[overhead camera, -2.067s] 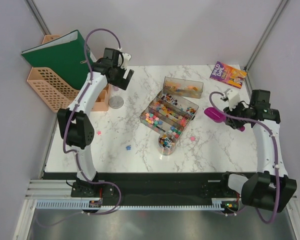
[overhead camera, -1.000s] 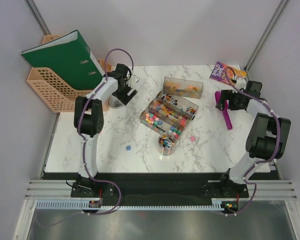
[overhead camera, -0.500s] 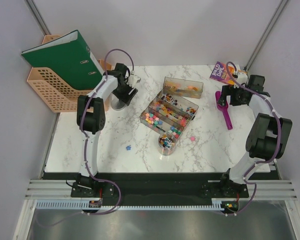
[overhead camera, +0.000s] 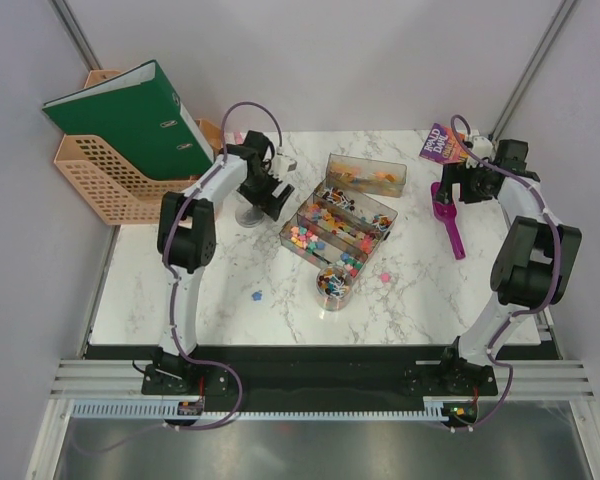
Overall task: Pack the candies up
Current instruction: Pick up the bottle lid at the center of the board.
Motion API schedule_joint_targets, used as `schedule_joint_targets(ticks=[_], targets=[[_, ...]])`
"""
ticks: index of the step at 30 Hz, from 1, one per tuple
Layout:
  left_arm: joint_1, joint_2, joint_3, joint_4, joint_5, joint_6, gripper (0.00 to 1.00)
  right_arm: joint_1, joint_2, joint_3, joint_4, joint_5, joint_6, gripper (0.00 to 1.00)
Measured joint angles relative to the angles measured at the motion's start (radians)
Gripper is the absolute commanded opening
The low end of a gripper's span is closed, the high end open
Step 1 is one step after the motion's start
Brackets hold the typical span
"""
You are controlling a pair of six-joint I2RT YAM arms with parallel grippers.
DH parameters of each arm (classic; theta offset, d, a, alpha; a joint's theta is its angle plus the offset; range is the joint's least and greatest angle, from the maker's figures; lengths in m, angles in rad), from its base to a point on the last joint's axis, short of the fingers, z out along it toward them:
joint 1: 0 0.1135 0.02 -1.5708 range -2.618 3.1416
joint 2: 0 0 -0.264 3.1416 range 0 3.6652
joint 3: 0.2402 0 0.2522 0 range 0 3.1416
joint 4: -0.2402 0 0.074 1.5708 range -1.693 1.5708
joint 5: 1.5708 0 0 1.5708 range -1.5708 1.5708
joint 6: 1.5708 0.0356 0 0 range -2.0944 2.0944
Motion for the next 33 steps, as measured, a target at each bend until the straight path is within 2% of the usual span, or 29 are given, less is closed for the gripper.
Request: schedule_joint_targets(ticks=[7, 13, 18, 33], targets=[[-0.072, -0.080, -0.098, 0.034, -0.040, -0.013, 1.00, 0.013, 0.007, 0.009, -0.020, -0.009, -0.013, 0.98], [-0.018, -0.136, -0.111, 0.043, -0.050, -0.011, 1.00, 0.027, 0.007, 0.008, -0.019, -0.022, -0.018, 0.98], [0.011, -0.136, -0.124, 0.047, -0.060, -0.006, 1.00, 0.038, 0.007, 0.008, -0.019, -0.026, -0.018, 0.98], [-0.003, -0.084, -0.127, 0.046, -0.052, -0.002, 1.00, 0.053, 0.007, 0.008, -0.035, -0.026, -0.029, 0.98]])
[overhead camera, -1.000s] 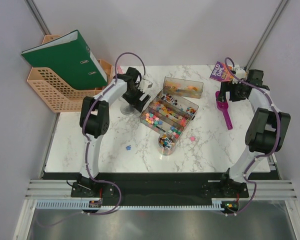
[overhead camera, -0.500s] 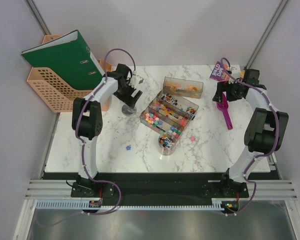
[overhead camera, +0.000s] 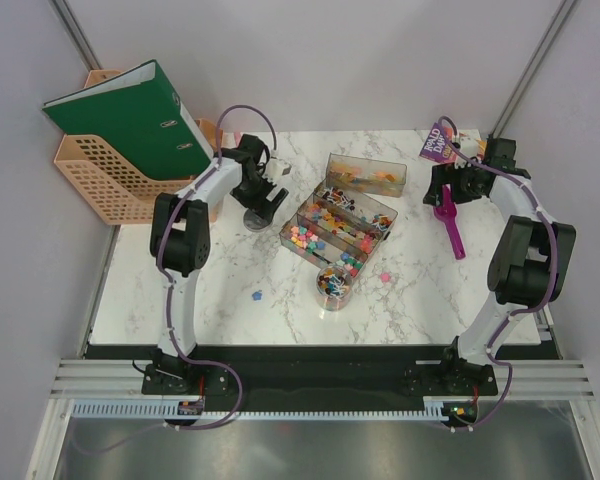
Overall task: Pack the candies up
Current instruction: Pick up the bottle lid at the center of the board.
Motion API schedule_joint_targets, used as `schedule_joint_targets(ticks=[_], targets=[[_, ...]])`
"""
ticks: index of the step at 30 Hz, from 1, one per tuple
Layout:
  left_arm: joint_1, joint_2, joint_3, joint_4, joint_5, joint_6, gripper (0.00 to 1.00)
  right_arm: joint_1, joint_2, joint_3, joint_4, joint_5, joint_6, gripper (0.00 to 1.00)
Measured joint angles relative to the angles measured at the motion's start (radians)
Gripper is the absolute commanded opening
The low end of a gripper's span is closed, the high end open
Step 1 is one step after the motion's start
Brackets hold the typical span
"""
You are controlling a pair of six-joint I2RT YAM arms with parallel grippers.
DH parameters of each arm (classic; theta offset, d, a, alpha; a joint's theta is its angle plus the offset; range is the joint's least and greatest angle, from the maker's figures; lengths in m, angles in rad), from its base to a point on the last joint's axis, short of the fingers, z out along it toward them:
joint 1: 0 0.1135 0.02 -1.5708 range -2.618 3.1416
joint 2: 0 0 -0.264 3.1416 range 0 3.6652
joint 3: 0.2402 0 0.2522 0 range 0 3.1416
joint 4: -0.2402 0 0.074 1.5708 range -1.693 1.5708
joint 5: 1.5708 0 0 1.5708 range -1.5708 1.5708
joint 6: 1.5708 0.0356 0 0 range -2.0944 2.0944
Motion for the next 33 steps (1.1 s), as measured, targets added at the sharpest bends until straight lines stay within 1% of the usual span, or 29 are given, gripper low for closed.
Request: schedule_joint_targets(ticks=[15, 21, 29, 33], targets=[[0.001, 0.016, -0.024, 0.000, 0.001, 0.001, 1.00, 0.032, 0.000, 0.000, -0.008, 0.000, -0.007, 0.98], [0.001, 0.016, -0.025, 0.000, 0.001, 0.000, 0.91, 0.039, 0.000, 0.000, -0.009, 0.001, -0.008, 0.98], [0.000, 0.005, -0.025, -0.002, 0.002, 0.002, 0.89, 0.042, -0.003, 0.003, -0.035, 0.011, -0.013, 0.98], [-0.008, -0.062, -0.025, -0.031, 0.005, 0.007, 0.89, 0.042, -0.026, 0.003, -0.067, 0.026, -0.035, 0.98]])
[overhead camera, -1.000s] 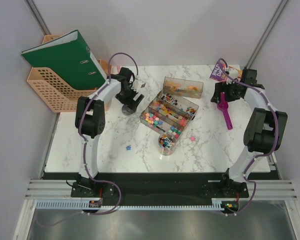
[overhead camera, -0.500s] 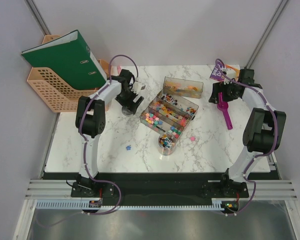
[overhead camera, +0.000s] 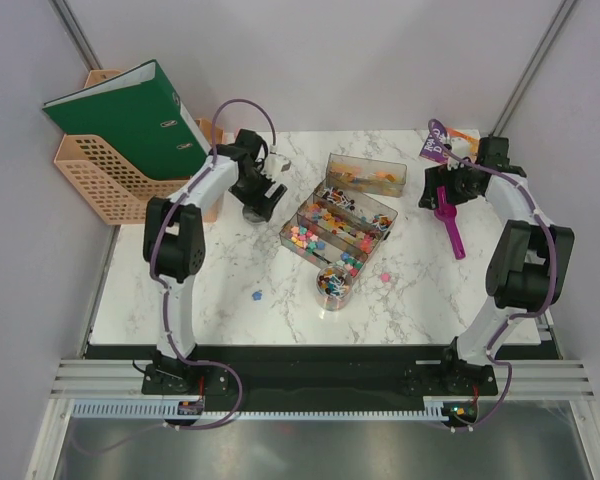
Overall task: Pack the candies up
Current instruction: Pick up the bottle lid at the center of the board.
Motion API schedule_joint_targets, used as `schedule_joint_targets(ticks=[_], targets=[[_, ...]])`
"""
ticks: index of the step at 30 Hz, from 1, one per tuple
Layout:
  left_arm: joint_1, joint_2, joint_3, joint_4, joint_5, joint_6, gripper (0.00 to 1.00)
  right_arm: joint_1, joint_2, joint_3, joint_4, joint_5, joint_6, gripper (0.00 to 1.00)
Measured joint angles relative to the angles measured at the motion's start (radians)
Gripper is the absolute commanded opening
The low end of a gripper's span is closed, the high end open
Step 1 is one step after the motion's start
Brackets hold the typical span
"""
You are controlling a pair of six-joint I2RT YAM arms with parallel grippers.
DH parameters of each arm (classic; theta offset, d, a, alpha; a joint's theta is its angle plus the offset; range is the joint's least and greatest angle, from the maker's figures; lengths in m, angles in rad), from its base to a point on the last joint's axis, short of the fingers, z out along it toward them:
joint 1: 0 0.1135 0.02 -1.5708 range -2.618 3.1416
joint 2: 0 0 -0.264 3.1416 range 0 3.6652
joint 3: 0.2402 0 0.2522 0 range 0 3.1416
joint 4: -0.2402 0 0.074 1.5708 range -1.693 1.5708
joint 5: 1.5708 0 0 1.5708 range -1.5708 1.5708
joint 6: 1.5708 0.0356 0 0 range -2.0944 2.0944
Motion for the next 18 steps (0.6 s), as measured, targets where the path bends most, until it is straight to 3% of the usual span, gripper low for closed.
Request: schedule_joint_targets(ticks=[5, 8, 18], targets=[[-0.049, -0.183, -0.040, -0.012, 0.008, 0.027, 0.88, -0.004, -0.039, -0.007, -0.006, -0.003, -0.060, 0.98], [-0.135, -0.309, -0.069, -0.019, 0.010, 0.058, 0.86, -0.023, -0.051, -0.061, 0.044, -0.035, -0.069, 0.98], [-0.352, -0.407, -0.127, -0.135, 0.086, 0.092, 0.83, -0.047, -0.143, -0.210, 0.163, -0.076, -0.050, 0.98]])
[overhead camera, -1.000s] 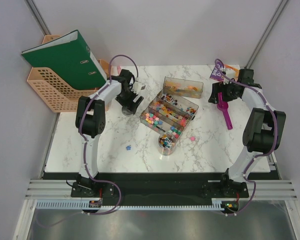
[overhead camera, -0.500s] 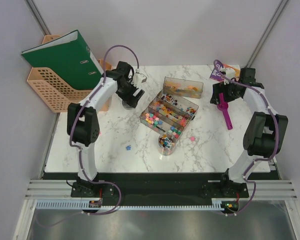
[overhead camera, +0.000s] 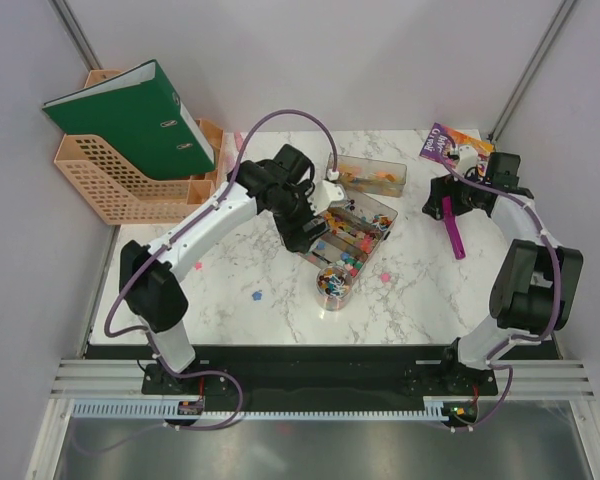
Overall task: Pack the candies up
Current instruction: Pick up the bottle lid at the center of the board, then close the bottle lid on the packing bottle.
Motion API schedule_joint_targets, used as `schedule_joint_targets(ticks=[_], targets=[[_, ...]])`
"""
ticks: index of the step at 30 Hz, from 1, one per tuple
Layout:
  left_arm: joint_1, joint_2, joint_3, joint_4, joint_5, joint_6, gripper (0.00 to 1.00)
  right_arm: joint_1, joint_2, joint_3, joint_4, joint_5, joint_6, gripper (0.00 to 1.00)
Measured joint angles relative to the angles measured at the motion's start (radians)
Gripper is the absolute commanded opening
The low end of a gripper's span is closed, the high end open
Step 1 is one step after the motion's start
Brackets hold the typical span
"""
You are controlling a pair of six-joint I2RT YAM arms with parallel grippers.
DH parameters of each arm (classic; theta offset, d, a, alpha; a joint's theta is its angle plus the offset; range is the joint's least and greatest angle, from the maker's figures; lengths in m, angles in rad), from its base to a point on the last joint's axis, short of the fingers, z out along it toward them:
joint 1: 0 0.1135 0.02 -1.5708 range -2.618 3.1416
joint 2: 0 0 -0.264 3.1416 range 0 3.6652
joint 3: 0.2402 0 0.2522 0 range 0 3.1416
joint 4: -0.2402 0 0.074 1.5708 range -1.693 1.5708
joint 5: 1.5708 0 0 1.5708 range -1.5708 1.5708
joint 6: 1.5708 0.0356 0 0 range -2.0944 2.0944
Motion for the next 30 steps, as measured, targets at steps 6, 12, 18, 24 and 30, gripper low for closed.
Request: schedule_joint_targets(ticks=[6, 12, 18, 24, 30], targets=[[-0.094, -0.018, -0.022, -0.050, 0.051, -0.008, 0.85, 0.000, -0.081, -0.055, 0.031, -0.018, -0.013, 0.98], [-0.174, -0.002, -0.023, -0.058, 0.074, -0.067, 0.86, 0.000, -0.120, -0.117, 0.039, -0.010, -0.005, 0.98], [-0.242, 0.047, -0.023, -0.047, 0.072, -0.111, 0.86, -0.004, -0.153, -0.207, 0.055, -0.009, 0.007, 0.98], [-0.260, 0.129, -0.002, -0.032, 0.068, -0.127, 0.87, -0.007, -0.169, -0.230, 0.065, -0.010, 0.007, 0.98], [-0.264, 0.176, 0.011, -0.017, 0.058, -0.138, 0.86, -0.021, -0.175, -0.247, 0.087, -0.010, 0.005, 0.98]])
